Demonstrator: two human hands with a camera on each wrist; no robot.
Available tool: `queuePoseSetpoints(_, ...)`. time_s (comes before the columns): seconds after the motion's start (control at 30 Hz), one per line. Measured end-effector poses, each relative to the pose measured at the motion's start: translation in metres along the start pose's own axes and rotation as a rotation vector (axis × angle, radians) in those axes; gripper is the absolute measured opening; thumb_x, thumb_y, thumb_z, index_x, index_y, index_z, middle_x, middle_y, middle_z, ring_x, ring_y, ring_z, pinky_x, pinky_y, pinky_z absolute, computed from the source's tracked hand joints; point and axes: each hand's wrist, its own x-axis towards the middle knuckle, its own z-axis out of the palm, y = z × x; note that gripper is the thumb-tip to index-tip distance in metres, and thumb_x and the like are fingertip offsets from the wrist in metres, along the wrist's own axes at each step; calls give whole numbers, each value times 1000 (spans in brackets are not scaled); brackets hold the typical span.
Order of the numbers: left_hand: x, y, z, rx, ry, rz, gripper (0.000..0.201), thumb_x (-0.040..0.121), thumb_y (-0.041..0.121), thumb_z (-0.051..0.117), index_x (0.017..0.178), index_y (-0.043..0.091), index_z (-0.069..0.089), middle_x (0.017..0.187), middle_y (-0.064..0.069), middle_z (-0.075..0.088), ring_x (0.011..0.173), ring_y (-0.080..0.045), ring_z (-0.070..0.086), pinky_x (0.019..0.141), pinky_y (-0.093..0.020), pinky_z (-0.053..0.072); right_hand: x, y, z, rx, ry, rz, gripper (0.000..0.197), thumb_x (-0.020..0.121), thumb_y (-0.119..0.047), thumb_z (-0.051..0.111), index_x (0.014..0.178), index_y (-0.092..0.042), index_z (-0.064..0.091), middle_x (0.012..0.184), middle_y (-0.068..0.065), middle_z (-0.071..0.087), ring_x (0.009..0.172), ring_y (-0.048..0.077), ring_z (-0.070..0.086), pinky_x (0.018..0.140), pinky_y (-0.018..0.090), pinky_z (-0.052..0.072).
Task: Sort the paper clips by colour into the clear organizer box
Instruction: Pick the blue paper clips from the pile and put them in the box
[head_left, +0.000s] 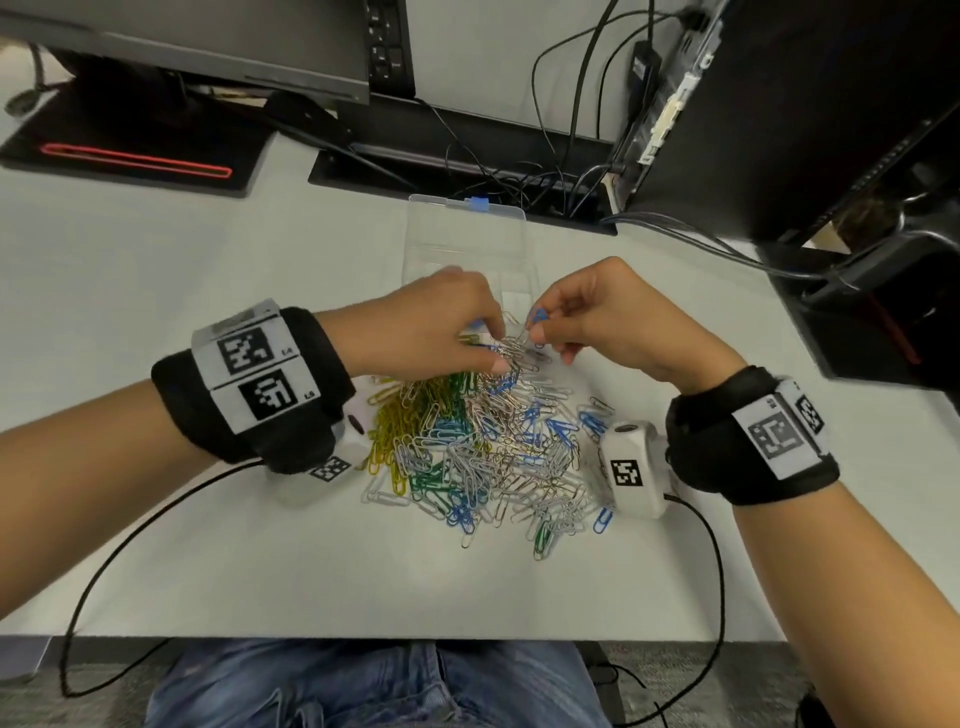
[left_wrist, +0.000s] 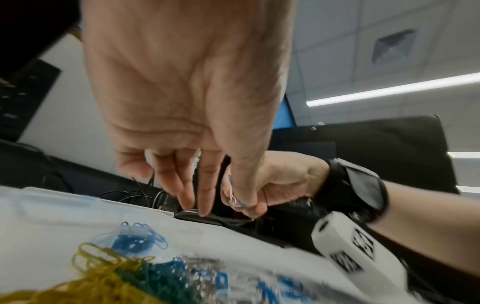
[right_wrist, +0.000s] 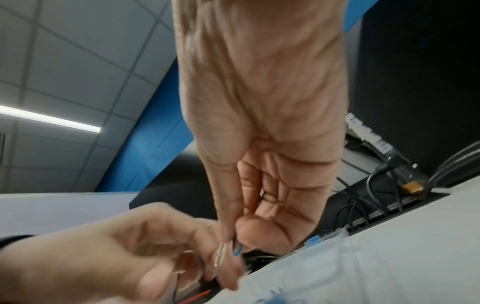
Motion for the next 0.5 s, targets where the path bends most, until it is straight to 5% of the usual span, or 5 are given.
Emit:
queuePoseSetpoints(0.23,4,-4,-2,-227,164,-108,12,82,35,70,80,23,69,109,2,56,108,-15,44,88,-26,31,8,-11,13,60,-32,-24,17,75,-3,76,88,7,69,69,21,62,50,15,55,54,28,54)
queuePoseSetpoints(0.5,-4,-15,-12,-227,190,-245,21,77,36,74,88,19,76,107,1,53,102,-9,33,89,-28,26,34,-22,15,1,23,-58,14,78,3,72,90,9,68,62,13,60,45,10,54,51,26,54)
